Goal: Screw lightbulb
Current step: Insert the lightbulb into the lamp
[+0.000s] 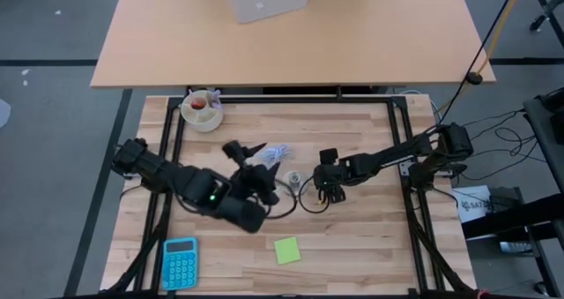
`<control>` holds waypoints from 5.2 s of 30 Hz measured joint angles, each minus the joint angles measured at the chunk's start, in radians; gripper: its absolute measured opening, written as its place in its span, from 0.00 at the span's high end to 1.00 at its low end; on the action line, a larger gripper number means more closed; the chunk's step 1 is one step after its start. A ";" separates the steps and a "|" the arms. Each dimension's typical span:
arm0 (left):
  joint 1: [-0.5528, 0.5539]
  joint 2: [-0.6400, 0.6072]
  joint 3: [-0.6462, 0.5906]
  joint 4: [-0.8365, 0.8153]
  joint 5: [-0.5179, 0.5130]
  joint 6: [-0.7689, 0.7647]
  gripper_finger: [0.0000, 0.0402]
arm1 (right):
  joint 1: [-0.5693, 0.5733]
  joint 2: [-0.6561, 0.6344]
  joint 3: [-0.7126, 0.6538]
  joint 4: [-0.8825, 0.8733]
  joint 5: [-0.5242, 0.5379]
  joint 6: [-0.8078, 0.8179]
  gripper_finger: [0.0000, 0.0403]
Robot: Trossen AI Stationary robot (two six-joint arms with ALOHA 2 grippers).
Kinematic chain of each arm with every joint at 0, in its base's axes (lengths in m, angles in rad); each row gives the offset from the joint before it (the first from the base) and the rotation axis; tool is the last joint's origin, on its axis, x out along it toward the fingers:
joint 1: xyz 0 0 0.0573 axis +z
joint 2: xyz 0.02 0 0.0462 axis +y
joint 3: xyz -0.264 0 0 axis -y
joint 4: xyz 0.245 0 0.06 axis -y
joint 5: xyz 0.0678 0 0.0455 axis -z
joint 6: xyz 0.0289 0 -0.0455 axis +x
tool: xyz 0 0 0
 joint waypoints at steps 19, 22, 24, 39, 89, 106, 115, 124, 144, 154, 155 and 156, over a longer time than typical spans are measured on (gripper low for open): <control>-0.192 0.000 -0.142 -0.406 -0.160 -0.749 0.26 | -0.001 -0.036 -0.007 -0.009 0.008 0.028 0.33; -0.201 0.002 -0.209 -0.406 -0.163 -0.847 0.26 | -0.003 -0.087 -0.005 0.021 0.025 0.014 0.34; -0.203 0.001 -0.254 -0.405 -0.170 -0.916 0.26 | -0.003 -0.126 -0.005 0.021 0.044 0.007 0.34; -0.193 0.002 -0.410 -0.427 -0.265 -1.137 0.26 | -0.002 -0.431 -0.004 0.418 -0.140 0.127 0.33; -0.221 0.001 -0.410 -0.452 -0.262 -1.139 0.26 | -0.100 -0.103 -0.264 1.332 -0.393 0.352 0.33; -0.220 0.001 -0.410 -0.451 -0.263 -1.142 0.26 | -0.101 0.053 -0.264 1.491 -0.400 0.370 0.33; -0.206 0.001 -0.412 -0.445 -0.264 -1.142 0.26 | -0.119 0.115 -0.264 1.539 -0.402 0.379 0.33; -0.151 0.000 -0.493 -0.373 -0.264 -1.142 0.26 | -0.126 0.141 -0.262 1.552 -0.404 0.373 0.33; -0.056 0.001 -0.639 -0.193 -0.259 -1.187 0.91 | -0.145 0.156 -0.262 1.561 -0.441 0.362 0.33; -0.099 0.001 -0.639 -0.159 -0.273 -1.125 1.00 | -0.147 0.155 -0.275 1.554 -0.452 0.326 0.33; -0.103 0.001 -0.639 -0.159 -0.275 -1.116 1.00 | -0.148 0.155 -0.280 1.555 -0.454 0.320 0.33; -0.108 0.001 -0.639 -0.157 -0.276 -1.104 1.00 | -0.151 0.155 -0.287 1.559 -0.456 0.318 0.33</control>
